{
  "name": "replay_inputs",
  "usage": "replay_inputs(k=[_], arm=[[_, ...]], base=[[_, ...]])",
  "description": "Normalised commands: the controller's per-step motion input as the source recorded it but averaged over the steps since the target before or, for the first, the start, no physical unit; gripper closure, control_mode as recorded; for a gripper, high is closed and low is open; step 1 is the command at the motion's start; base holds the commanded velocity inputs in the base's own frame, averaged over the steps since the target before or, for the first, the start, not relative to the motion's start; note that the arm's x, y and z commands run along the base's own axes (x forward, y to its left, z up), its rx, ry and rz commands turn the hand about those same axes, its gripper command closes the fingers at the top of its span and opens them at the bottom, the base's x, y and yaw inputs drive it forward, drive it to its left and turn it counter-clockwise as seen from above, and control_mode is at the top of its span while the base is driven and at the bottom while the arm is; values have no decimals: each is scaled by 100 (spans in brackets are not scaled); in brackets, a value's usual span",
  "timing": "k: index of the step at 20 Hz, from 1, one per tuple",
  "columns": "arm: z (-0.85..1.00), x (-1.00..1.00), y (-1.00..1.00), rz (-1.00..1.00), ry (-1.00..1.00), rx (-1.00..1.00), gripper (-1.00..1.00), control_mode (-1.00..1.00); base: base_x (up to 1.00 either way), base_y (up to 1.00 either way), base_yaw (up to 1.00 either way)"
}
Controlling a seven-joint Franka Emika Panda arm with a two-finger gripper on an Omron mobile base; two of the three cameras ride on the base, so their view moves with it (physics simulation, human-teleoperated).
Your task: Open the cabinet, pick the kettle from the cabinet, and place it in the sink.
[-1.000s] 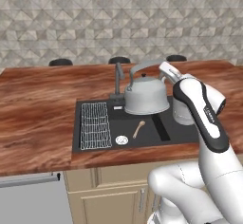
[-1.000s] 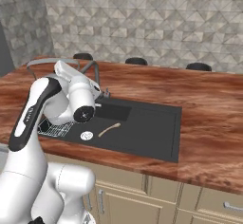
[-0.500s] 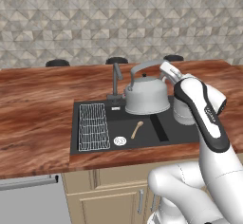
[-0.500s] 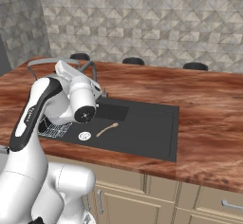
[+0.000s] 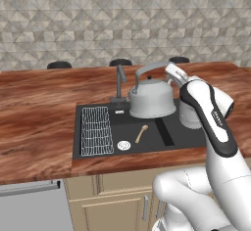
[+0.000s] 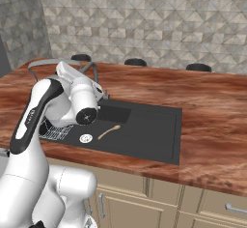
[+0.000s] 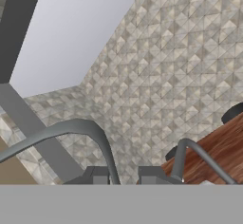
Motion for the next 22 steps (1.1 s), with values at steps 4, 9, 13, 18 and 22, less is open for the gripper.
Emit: replay_inputs(k=[4, 9, 13, 18, 22], arm=[[0, 0, 0, 0, 0, 0, 100, 100], [0, 0, 0, 0, 0, 0, 100, -100], [0, 0, 0, 0, 0, 0, 100, -100], [0, -1, 0, 0, 0, 0, 100, -100], [-6, -4, -5, -2, -1, -2, 100, -100]], base=[[0, 0, 0], [0, 0, 0], [0, 0, 0], [0, 0, 0], [0, 0, 0]])
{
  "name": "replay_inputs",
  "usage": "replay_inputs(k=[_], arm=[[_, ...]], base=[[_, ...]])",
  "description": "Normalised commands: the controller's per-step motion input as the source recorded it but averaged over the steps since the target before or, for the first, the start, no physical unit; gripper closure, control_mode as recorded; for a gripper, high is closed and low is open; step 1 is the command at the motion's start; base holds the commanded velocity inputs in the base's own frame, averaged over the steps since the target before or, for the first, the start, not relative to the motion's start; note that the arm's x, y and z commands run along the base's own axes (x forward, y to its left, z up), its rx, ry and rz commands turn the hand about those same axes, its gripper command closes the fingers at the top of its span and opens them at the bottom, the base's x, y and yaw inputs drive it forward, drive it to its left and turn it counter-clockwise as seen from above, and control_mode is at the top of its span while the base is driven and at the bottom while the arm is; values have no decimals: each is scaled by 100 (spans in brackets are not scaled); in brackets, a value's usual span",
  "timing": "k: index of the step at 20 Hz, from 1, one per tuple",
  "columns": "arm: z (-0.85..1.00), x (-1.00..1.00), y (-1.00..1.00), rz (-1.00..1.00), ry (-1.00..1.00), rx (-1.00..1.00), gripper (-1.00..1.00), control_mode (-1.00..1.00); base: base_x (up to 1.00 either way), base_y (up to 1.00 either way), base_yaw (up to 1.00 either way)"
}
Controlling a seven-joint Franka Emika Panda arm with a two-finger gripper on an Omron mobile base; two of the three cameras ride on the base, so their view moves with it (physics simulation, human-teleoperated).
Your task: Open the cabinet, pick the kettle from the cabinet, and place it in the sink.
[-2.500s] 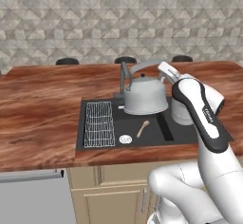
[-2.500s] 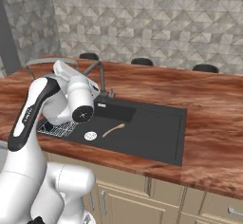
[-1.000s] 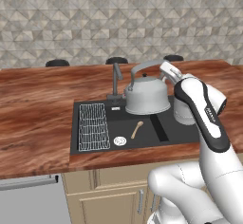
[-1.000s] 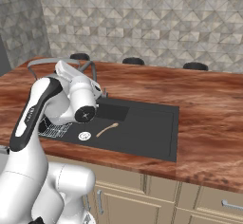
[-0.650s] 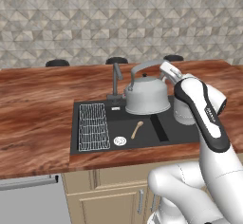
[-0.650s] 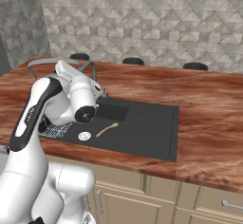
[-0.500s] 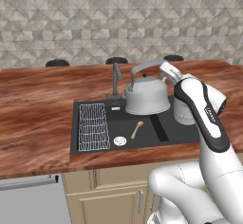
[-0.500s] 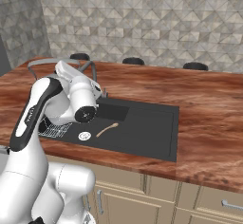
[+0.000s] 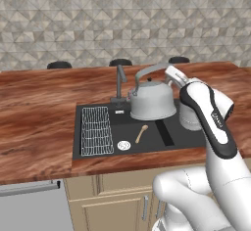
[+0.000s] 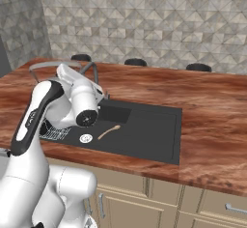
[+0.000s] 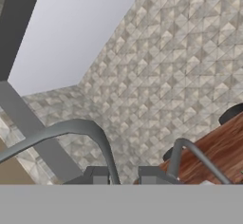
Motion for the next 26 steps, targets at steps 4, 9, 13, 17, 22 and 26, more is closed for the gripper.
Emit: replay_inputs(k=[4, 9, 13, 17, 22, 26], arm=[[-8, 0, -29, 0, 0, 7, 100, -100], [-8, 1, -39, 5, 0, 11, 100, -100], [-11, 8, -35, 16, 2, 1, 100, -100], [-19, 13, -24, 17, 0, -3, 100, -100], [-25, 16, -22, 15, 0, -8, 100, -100], [-30, 21, -15, 13, 0, -10, 100, -100]], base=[[0, 0, 0], [0, 0, 0], [0, 0, 0], [0, 0, 0], [0, 0, 0], [0, 0, 0]])
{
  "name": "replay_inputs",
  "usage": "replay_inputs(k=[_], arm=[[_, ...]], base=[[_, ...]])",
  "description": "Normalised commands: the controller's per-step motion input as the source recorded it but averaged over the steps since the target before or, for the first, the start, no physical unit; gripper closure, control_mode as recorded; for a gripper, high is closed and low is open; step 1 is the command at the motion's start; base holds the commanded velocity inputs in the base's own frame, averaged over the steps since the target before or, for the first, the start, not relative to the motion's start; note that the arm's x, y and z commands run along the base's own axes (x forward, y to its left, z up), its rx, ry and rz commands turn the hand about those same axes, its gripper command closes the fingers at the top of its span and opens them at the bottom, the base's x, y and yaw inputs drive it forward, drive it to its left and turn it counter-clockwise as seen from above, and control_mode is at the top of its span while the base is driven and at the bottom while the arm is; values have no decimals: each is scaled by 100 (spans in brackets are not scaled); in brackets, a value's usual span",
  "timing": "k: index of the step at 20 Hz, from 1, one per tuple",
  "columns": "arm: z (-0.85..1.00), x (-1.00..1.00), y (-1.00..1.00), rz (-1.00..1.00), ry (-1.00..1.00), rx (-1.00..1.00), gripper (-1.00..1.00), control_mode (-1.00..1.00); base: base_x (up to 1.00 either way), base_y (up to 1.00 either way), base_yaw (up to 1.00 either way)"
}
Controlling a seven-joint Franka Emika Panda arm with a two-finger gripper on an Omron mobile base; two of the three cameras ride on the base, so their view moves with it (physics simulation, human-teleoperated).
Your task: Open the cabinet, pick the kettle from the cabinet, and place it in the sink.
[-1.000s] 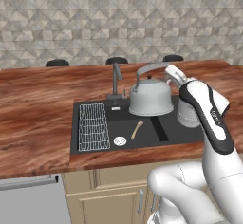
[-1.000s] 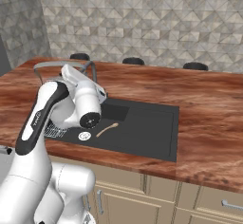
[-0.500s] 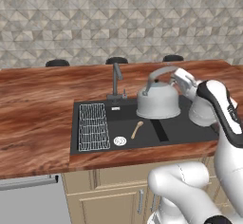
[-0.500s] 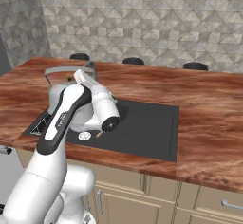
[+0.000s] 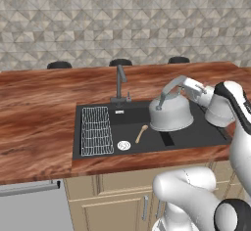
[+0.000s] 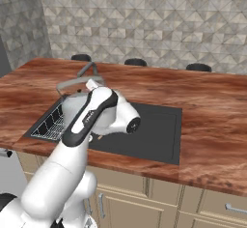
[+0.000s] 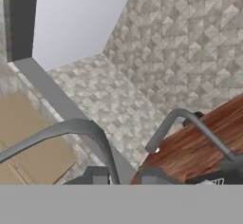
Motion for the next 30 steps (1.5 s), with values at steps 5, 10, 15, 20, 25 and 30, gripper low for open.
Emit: replay_inputs(k=[5, 10, 15, 20, 25, 30], arm=[[-21, 29, -3, 6, -4, -5, 100, -100], [-19, 35, 0, 1, -4, 0, 100, -100], [-22, 37, 3, 0, -4, -2, 100, -100], [-24, 39, 16, 0, -4, -12, 100, -100], [-21, 42, 12, 0, 0, -19, 100, -100], [-20, 40, 7, 0, 0, -11, 100, -100]], base=[[0, 0, 0], [0, 0, 0], [0, 0, 0], [0, 0, 0], [0, 0, 0], [0, 0, 0]])
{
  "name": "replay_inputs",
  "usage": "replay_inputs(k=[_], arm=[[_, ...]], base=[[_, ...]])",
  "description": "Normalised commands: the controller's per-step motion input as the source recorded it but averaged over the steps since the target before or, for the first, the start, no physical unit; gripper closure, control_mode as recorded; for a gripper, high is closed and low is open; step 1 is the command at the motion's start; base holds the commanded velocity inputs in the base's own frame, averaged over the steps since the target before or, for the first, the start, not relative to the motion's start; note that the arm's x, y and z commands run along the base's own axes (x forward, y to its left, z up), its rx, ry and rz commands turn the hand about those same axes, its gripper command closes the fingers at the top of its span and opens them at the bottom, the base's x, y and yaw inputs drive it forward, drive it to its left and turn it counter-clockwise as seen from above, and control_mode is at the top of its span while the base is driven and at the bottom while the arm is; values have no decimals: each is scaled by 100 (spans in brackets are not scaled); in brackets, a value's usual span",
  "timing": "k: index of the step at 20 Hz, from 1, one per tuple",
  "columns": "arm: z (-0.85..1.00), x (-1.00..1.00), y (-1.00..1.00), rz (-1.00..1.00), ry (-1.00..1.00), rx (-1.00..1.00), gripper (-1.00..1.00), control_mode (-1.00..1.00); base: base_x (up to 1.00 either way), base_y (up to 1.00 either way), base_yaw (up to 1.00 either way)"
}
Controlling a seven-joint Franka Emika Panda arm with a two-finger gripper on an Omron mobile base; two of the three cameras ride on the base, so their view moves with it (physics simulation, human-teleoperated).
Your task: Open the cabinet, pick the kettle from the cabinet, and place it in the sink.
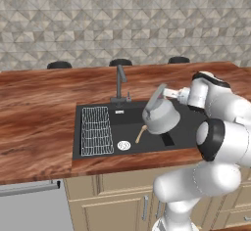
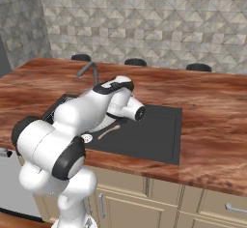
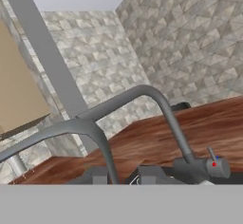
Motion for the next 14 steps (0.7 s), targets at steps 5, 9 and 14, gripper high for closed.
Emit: replay_inputs(k=[5, 9, 14], arm=[[-21, 36, 9, 0, 0, -1, 100, -100], [-22, 36, 10, 0, 0, 0, 100, -100], [-22, 35, 15, 0, 0, 0, 100, -100]], base=[[0, 0, 0], [0, 0, 0], [0, 0, 0]])
